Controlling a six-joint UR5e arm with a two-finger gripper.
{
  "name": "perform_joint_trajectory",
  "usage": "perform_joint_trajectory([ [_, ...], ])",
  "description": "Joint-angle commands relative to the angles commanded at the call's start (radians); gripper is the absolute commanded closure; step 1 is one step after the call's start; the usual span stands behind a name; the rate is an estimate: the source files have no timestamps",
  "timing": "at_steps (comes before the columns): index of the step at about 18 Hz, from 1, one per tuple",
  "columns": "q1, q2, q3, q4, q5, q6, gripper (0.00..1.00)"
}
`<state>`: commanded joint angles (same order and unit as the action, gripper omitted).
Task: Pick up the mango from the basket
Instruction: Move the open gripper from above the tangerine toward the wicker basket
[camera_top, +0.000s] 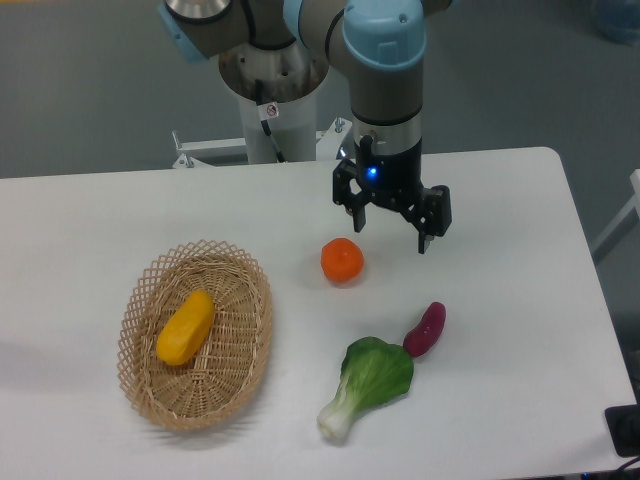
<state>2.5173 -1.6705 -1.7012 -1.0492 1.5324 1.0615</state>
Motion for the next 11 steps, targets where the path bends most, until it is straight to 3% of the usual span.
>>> perform_joint_trajectory([
  [6, -0.006, 0.006, -0.011, 0.014, -0.006, -0.008, 0.00],
  [9, 0.002, 0.011, -0.060, 0.083, -0.104, -0.046, 0.00],
  [11, -0.002, 0.021, -0.087, 0.135, -0.109, -0.127, 0.00],
])
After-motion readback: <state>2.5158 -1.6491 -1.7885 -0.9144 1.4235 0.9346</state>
